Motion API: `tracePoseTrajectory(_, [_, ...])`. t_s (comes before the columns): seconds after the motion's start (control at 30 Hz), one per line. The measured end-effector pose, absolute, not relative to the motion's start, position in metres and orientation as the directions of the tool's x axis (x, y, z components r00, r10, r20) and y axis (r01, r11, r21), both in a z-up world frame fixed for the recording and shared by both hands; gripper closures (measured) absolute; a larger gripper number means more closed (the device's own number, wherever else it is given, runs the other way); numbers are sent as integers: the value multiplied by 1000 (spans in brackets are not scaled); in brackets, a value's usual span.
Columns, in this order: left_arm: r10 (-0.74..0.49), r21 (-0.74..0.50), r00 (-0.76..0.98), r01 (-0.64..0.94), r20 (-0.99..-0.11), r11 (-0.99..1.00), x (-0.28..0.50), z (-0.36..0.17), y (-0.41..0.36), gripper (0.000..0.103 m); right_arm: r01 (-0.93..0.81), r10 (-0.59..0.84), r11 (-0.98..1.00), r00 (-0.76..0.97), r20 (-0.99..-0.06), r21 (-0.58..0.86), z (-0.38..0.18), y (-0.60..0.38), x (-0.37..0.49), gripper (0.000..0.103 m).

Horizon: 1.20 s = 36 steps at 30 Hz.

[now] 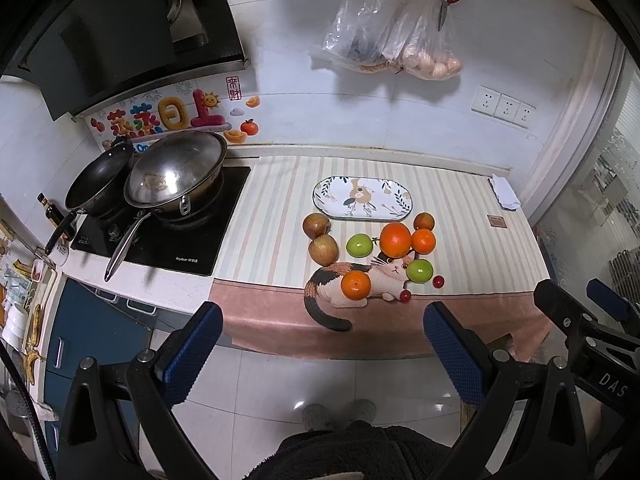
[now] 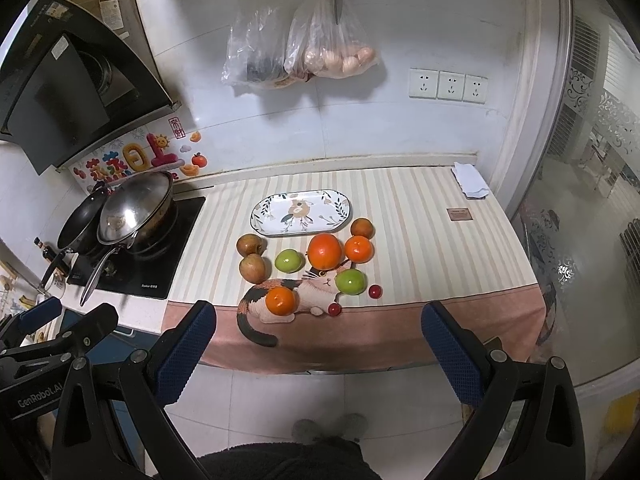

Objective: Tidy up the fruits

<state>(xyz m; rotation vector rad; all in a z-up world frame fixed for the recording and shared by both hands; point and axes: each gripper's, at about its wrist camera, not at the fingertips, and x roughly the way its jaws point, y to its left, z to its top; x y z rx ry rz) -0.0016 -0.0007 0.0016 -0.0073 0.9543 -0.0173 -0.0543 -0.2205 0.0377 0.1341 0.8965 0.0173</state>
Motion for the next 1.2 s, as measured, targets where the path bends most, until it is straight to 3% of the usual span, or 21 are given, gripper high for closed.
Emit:
tracePoseTrajectory(0.83, [-19,-15,581,11,-814,1000,-3,-1,-2,0,58,67,989,631,-773,133,40,-225,-58,0])
tracePoseTrajectory(1.2, [58,55,539,-21,-840,998,71,-60,23,0,151,85,966,583,-808,210,-11,-236,-4,0])
